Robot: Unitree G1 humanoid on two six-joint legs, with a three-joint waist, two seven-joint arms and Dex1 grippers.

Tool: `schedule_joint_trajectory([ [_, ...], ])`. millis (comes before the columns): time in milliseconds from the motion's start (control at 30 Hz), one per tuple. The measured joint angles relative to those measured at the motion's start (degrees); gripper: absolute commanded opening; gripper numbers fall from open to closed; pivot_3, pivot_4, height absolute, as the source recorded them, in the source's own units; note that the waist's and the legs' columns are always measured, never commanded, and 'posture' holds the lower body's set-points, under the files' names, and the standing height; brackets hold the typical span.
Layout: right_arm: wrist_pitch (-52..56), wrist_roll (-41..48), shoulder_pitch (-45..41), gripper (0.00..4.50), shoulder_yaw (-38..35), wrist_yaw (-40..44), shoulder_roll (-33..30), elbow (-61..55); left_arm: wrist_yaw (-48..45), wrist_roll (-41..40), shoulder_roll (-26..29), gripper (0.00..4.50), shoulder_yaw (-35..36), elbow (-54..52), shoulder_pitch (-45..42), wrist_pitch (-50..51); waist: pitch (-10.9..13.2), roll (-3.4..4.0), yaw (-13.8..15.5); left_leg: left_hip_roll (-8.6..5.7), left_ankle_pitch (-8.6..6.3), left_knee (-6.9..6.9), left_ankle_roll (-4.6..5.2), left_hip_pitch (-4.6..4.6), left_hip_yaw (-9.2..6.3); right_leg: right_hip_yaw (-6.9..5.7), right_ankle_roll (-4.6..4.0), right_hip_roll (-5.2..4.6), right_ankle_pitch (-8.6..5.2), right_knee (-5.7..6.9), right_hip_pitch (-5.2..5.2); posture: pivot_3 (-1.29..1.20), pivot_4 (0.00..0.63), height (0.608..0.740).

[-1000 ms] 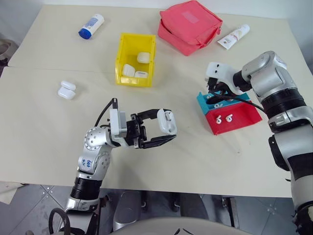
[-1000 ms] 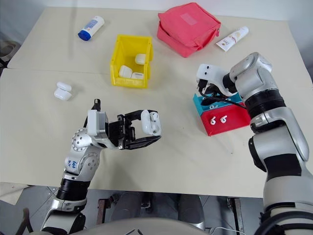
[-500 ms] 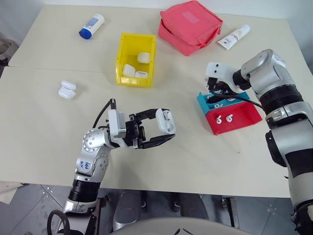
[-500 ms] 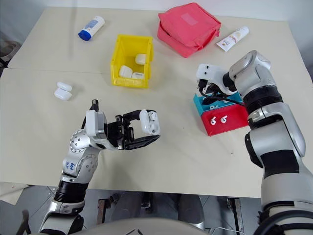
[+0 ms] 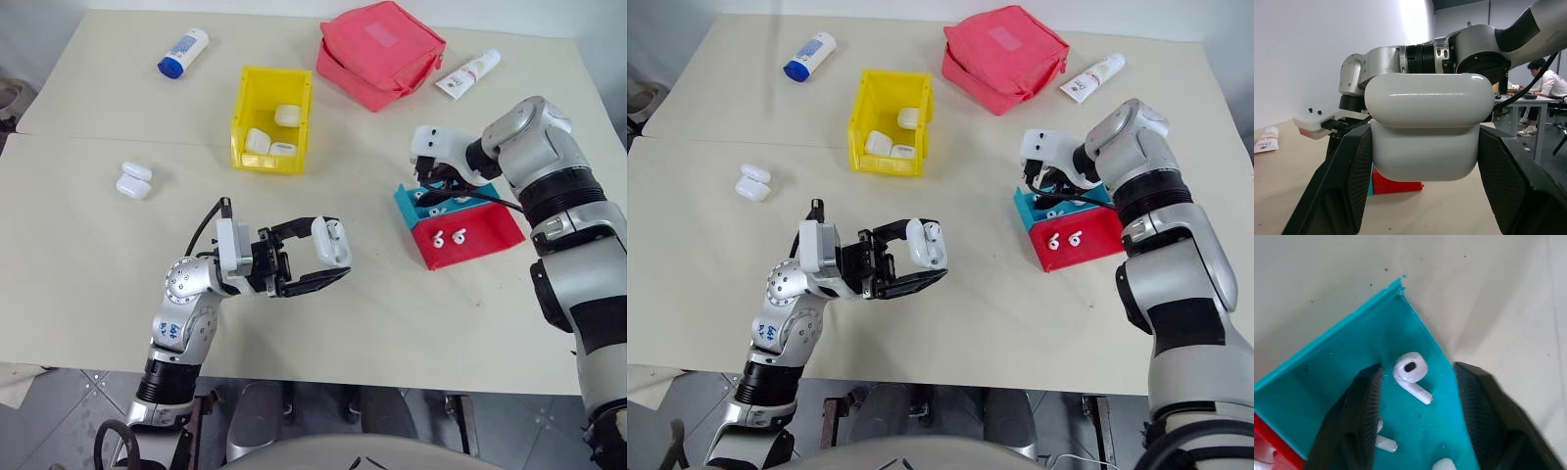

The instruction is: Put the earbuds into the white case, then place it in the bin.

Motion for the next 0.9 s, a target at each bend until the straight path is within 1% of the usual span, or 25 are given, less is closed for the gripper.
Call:
schedule_joint_trajectory([
  [67, -0.01, -0.03, 0.00, 0.68, -0.02, 0.15, 0.11, 0.00, 0.00, 0.00, 0.02, 2.80, 0.00, 0.00, 0.00, -0.01, 0.00, 0.00, 0.02, 0.00, 0.00, 0.00, 0.00, 0.00, 0.00, 0.00, 0.00, 0.00, 0.00, 0.00, 0.00, 0.00, 0.150, 0.740],
  [100, -0.01, -0.05, 0.00, 0.48, -0.06, 0.14, 0.11, 0.00, 0.00, 0.00, 0.03, 2.80, 0.00, 0.00, 0.00, -0.01, 0.00, 0.00, 0.03, 0.00, 0.00, 0.00, 0.00, 0.00, 0.00, 0.00, 0.00, 0.00, 0.00, 0.00, 0.00, 0.00, 0.150, 0.740],
  [333, 0.99, -0.06, 0.03, 0.48, -1.44, -0.40, 0.07, -0.01, -0.25, 0.00, 0.07, 2.80, 0.02, 0.64, -1.33, -0.09, 0.02, 0.03, 0.07, 0.00, 0.00, 0.00, 0.00, 0.00, 0.00, 0.00, 0.00, 0.00, 0.00, 0.00, -0.01, 0.00, 0.150, 0.740],
  [400, 1.28, 0.68, 0.16, 0.48, -3.19, -1.12, -0.40, -0.92, -0.61, 0.00, 0.06, 2.80, 0.02, 2.10, -2.41, -0.28, 0.04, 0.06, 0.08, -0.01, 0.00, -0.01, 0.00, 0.00, 0.01, 0.00, 0.00, 0.00, 0.00, 0.00, -0.01, 0.00, 0.150, 0.740],
  [500, 3.68, 4.09, 1.99, 0.48, -8.23, -1.44, -2.24, -6.51, -1.33, 0.00, 0.01, 2.80, 0.10, 4.25, -3.66, -0.41, 0.06, 0.10, 0.20, -0.02, 0.00, -0.01, 0.00, -0.02, 0.00, -0.01, 0.00, -0.01, 0.00, 0.00, -0.02, 0.00, 0.150, 0.740],
  [600, 6.56, 9.73, 7.88, 0.48, -15.47, -1.41, -4.52, -17.58, -2.51, -0.01, -0.03, 2.80, 0.13, 6.12, -4.77, -0.73, 0.06, 0.10, 0.32, -0.03, 0.00, -0.04, 0.00, -0.01, -0.02, -0.02, 0.00, -0.02, 0.00, -0.01, 0.00, 0.00, 0.150, 0.740],
  [700, 10.83, 18.37, 18.98, 0.48, -23.49, -0.60, -5.72, -33.50, -4.14, -0.13, 0.13, 2.80, 0.63, 9.16, -5.99, -0.92, 0.07, 0.10, 0.54, -0.05, -0.01, -0.05, 0.01, -0.02, -0.02, -0.01, 0.00, -0.03, 0.00, -0.01, 0.00, 0.00, 0.150, 0.740],
  [733, 12.87, 22.03, 23.99, 0.48, -27.21, -0.64, -5.91, -40.38, -4.76, -0.13, 0.06, 2.80, 0.70, 10.36, -6.68, -0.99, 0.07, 0.10, 0.85, -0.06, 0.00, -0.06, 0.01, -0.05, -0.07, -0.05, 0.00, -0.03, 0.00, -0.02, 0.01, 0.00, 0.150, 0.740],
  [767, 15.22, 25.60, 28.59, 0.48, -30.08, -0.73, -5.93, -46.74, -5.50, -0.13, 0.13, 2.80, 1.02, 11.75, -7.30, -1.14, 0.07, 0.10, 1.04, -0.06, -0.01, -0.05, 0.01, -0.04, -0.07, -0.06, 0.00, -0.02, 0.00, 0.00, 0.00, 0.00, 0.150, 0.740],
  [800, 17.41, 28.34, 31.26, 0.48, -31.73, -0.95, -5.86, -50.98, -5.97, -0.13, 0.31, 2.80, 1.41, 12.69, -7.62, -1.44, 0.07, 0.10, 1.11, -0.08, -0.01, -0.05, 0.02, -0.05, -0.02, -0.01, 0.00, -0.04, 0.00, -0.01, -0.02, 0.00, 0.150, 0.740],
  [833, 22.18, 32.21, 35.27, 0.48, -35.44, -2.70, -5.55, -57.78, -7.05, -0.09, 0.33, 2.80, 1.36, 14.72, -8.85, -1.89, 0.07, 0.10, 1.27, -0.08, 0.00, -0.04, 0.02, -0.05, -0.01, -0.01, 0.00, -0.05, 0.00, 0.01, -0.03, 0.00, 0.150, 0.740],
  [900, 29.55, 38.54, 39.14, 0.48, -40.28, -5.65, -5.03, -67.26, -8.33, -0.01, 0.29, 2.80, 1.46, 17.59, -10.75, -2.78, 0.07, 0.11, 1.28, -0.05, 0.00, -0.03, 0.01, -0.02, 0.01, 0.02, 0.00, -0.02, 0.00, -0.01, -0.01, 0.00, 0.150, 0.740],
])
